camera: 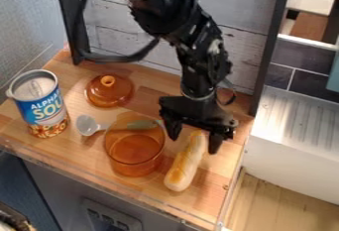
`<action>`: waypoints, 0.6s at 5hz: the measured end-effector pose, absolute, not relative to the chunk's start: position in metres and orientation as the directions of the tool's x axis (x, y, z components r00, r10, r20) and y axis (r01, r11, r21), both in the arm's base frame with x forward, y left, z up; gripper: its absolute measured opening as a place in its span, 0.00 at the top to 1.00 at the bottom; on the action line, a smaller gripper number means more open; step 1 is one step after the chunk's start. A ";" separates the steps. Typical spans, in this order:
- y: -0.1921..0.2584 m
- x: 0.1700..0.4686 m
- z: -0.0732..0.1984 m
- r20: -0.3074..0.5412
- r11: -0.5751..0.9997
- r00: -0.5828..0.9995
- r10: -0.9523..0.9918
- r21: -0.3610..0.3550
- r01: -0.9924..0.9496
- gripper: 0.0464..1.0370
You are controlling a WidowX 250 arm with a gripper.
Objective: Move the bread to the top right side of the table
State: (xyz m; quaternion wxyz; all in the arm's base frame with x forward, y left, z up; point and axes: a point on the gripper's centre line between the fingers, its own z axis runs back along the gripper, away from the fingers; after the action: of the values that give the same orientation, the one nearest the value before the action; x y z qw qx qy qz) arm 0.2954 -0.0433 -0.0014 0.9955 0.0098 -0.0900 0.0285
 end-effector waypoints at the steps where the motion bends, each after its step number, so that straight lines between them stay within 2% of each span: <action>1: -0.044 0.296 -0.013 0.159 0.998 0.986 0.053 0.015 -0.056 0.04; 3: -0.046 0.296 -0.032 0.125 0.999 0.992 0.032 -0.012 -0.031 0.08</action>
State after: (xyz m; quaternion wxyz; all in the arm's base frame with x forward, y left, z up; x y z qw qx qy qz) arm 0.2959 -0.0462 -0.0323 0.9979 -0.0053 -0.0630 0.0156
